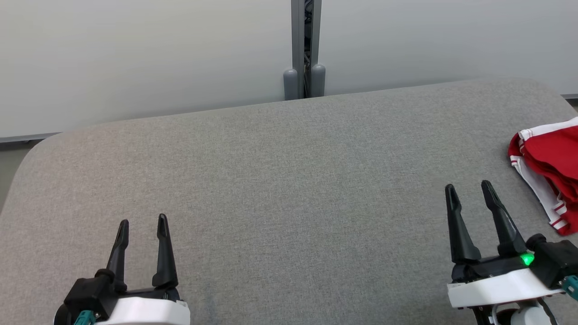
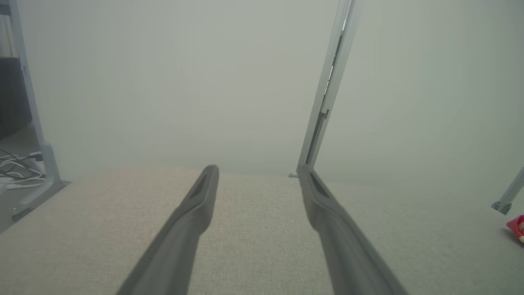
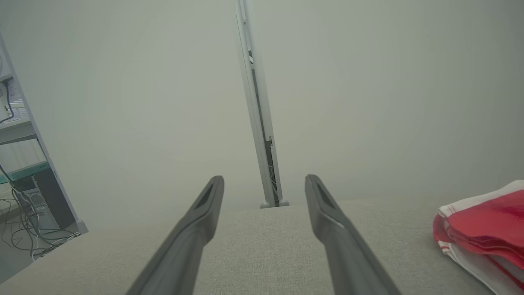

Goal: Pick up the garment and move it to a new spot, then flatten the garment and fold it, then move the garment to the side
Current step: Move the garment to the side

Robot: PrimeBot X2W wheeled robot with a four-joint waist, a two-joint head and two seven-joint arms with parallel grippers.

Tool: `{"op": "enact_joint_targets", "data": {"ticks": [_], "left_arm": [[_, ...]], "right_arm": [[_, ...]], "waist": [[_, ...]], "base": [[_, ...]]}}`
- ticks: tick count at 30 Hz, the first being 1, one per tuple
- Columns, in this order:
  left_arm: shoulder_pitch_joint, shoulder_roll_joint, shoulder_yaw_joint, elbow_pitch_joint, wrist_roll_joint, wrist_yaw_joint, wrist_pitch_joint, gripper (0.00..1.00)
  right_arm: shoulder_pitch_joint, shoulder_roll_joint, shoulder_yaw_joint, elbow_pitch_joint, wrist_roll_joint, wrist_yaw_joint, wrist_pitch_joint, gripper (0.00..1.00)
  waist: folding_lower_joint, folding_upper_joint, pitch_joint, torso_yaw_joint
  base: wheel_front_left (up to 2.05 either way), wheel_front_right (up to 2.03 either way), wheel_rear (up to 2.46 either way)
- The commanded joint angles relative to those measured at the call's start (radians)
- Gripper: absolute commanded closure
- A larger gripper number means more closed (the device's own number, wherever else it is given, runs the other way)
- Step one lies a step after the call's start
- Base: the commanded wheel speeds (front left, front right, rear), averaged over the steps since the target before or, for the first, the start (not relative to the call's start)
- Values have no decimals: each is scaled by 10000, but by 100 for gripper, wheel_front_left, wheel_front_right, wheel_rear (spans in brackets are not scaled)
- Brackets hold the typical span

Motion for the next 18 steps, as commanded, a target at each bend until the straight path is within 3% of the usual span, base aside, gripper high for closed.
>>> {"op": "enact_joint_targets", "data": {"ticks": [1,5,18], "left_arm": [[100,40,10,-14,-62,-36,-7,0],[104,31,147,-20,-42,200,-7,0],[257,39,309,-186,-433,8,-7,0]], "right_arm": [[93,-26,-65,-25,15,0,-42,0],[187,-10,37,22,-26,0,-42,0],[185,-14,292,90,-134,0,-42,0]], "waist": [[0,0,-18,11],[0,0,-20,17],[0,0,70,212]], "base": [[0,0,0],[0,0,0],[0,0,0]]}}
